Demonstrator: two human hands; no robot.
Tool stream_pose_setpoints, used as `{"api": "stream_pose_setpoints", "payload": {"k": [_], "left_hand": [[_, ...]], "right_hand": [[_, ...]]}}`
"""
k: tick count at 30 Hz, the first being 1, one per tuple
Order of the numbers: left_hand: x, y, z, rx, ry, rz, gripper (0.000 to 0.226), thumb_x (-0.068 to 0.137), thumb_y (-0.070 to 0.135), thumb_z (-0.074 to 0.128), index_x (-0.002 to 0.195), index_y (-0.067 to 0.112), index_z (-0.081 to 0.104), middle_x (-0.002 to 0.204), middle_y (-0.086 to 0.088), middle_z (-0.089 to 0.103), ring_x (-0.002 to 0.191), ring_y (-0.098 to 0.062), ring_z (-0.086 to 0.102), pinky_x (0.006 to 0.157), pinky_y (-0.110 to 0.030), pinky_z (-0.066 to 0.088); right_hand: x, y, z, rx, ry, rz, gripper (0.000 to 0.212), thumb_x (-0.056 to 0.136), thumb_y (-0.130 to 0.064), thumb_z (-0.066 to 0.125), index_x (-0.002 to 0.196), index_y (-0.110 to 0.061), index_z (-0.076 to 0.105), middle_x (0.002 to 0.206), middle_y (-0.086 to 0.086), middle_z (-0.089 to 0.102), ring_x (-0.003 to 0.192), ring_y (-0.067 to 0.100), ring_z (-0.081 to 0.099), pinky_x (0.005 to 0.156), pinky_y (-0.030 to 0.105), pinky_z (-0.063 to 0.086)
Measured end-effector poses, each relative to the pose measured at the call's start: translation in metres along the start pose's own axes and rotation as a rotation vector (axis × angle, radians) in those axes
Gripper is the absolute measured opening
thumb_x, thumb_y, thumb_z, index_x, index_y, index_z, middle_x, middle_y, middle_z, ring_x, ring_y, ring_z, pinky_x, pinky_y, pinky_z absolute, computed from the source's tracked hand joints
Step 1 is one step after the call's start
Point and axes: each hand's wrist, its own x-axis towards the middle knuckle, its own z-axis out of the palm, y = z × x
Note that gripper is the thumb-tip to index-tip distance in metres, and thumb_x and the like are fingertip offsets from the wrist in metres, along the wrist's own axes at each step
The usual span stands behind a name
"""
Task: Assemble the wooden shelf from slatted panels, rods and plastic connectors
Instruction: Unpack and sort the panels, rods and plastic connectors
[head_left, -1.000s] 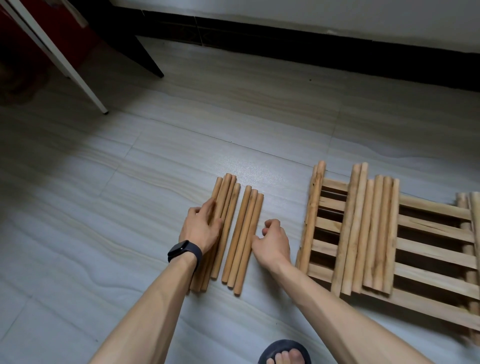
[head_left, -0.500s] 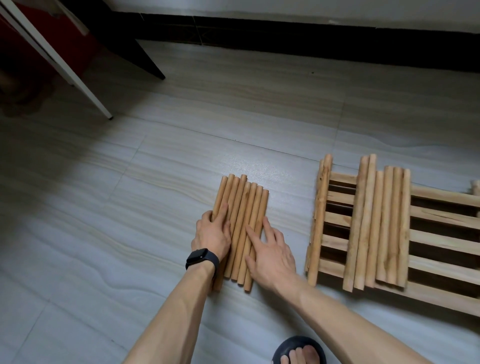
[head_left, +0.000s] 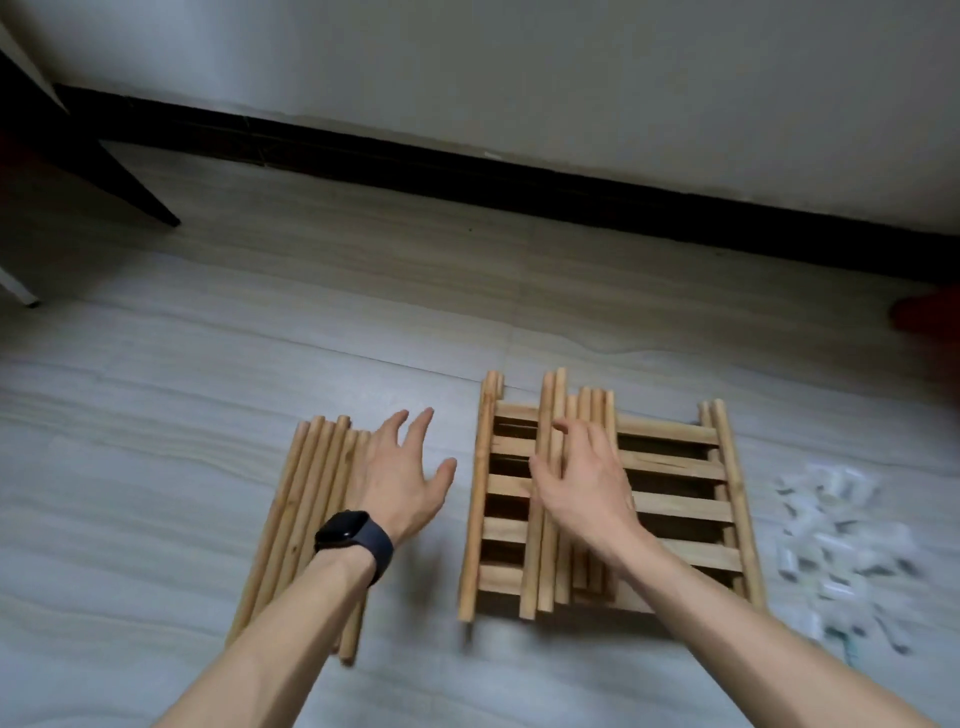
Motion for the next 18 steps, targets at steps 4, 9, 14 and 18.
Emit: {"api": "stream_pose_setpoints", "payload": {"k": [4, 9, 14, 18], "left_hand": [[-0.001, 0.066, 0.024, -0.069, -0.139, 0.05, 0.061, 0.096, 0.05, 0.055, 0.149, 0.029, 0.035, 0.147, -0.002, 0.043, 0.125, -0.022, 0.052, 0.098, -0.037, 0.052], [0.011, 0.111, 0.045, -0.105, -0.287, -0.068, 0.055, 0.092, 0.045, 0.063, 0.139, 0.022, 0.046, 0.13, -0.003, 0.062, 0.112, -0.024, 0.062, 0.092, -0.034, 0.052], [0.021, 0.124, 0.059, -0.244, -0.343, -0.186, 0.068, 0.089, 0.034, 0.072, 0.147, 0.022, 0.039, 0.136, -0.002, 0.059, 0.119, -0.023, 0.06, 0.103, -0.038, 0.049], [0.024, 0.123, 0.067, -0.388, -0.337, -0.255, 0.071, 0.082, 0.026, 0.079, 0.143, 0.029, 0.044, 0.133, 0.0, 0.061, 0.111, -0.021, 0.065, 0.1, -0.041, 0.052]], "right_hand": [[0.011, 0.051, -0.035, -0.047, -0.03, 0.265, 0.062, 0.093, -0.049, 0.059, 0.144, -0.019, 0.04, 0.142, 0.005, 0.048, 0.127, 0.023, 0.05, 0.104, 0.043, 0.046], [0.019, 0.079, -0.043, -0.036, -0.18, 0.396, 0.067, 0.087, -0.063, 0.061, 0.135, -0.017, 0.046, 0.119, 0.0, 0.066, 0.108, 0.021, 0.063, 0.088, 0.039, 0.053], [0.024, 0.093, -0.032, 0.288, -0.192, 0.444, 0.051, 0.086, -0.047, 0.072, 0.124, -0.02, 0.051, 0.107, -0.003, 0.068, 0.093, 0.014, 0.068, 0.082, 0.035, 0.058], [0.027, 0.098, -0.025, 0.557, -0.199, 0.48, 0.036, 0.088, -0.032, 0.075, 0.113, -0.021, 0.051, 0.093, 0.001, 0.073, 0.063, 0.009, 0.068, 0.055, 0.022, 0.054]]}}
